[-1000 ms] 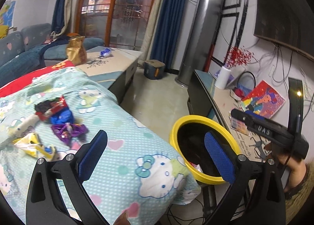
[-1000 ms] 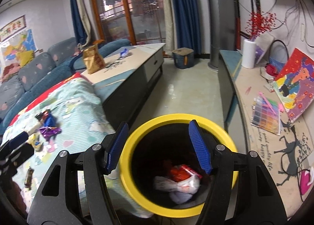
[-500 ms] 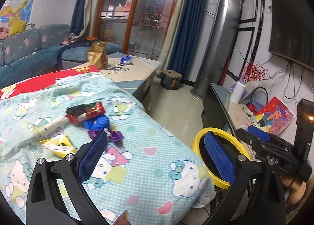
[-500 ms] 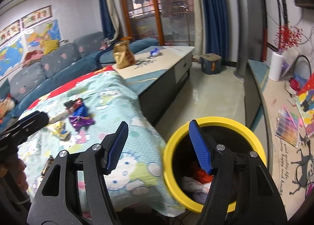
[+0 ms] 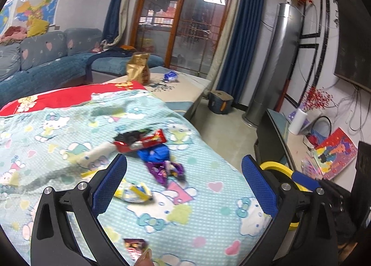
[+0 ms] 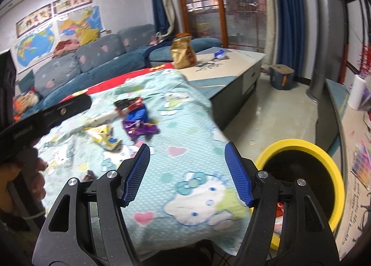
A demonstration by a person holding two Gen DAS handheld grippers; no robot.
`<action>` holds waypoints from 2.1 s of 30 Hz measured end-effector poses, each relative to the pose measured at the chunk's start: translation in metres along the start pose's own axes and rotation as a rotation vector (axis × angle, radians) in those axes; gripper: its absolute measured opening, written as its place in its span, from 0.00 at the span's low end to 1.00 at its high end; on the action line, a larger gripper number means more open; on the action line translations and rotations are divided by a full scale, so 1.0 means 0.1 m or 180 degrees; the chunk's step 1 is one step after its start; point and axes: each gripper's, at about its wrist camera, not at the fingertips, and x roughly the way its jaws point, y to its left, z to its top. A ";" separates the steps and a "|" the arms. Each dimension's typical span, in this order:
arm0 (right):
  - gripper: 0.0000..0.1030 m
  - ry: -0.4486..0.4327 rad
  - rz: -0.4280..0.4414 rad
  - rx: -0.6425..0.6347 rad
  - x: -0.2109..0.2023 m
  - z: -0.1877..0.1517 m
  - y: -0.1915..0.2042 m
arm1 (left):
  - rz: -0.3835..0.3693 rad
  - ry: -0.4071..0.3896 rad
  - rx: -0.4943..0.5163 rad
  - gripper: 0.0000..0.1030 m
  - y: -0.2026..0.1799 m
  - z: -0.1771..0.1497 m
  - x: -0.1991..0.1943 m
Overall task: Collect trash
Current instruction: 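Move both open tools back over the remaining trash on the bed, then grasp the green snack wrapper with the left tool while the right tool grasps the purple wrapper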
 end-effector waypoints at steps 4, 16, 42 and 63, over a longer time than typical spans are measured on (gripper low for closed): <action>0.57 0.0037 0.0106 -0.0064 0.11 0.03 0.16 | 0.0124 -0.0022 -0.0074 0.94 0.23 0.08 0.02; 0.57 0.0262 0.0346 -0.0080 0.63 0.18 0.45 | 0.0359 0.0157 -0.0270 0.93 0.88 0.30 0.32; 0.29 0.0806 0.0514 0.0034 1.58 0.25 0.61 | 0.0090 0.1020 -0.0357 0.71 1.15 0.41 1.63; 0.08 0.0815 0.0696 -0.0079 1.29 -0.03 0.70 | -0.0229 0.0851 -0.0450 0.30 1.13 0.21 1.28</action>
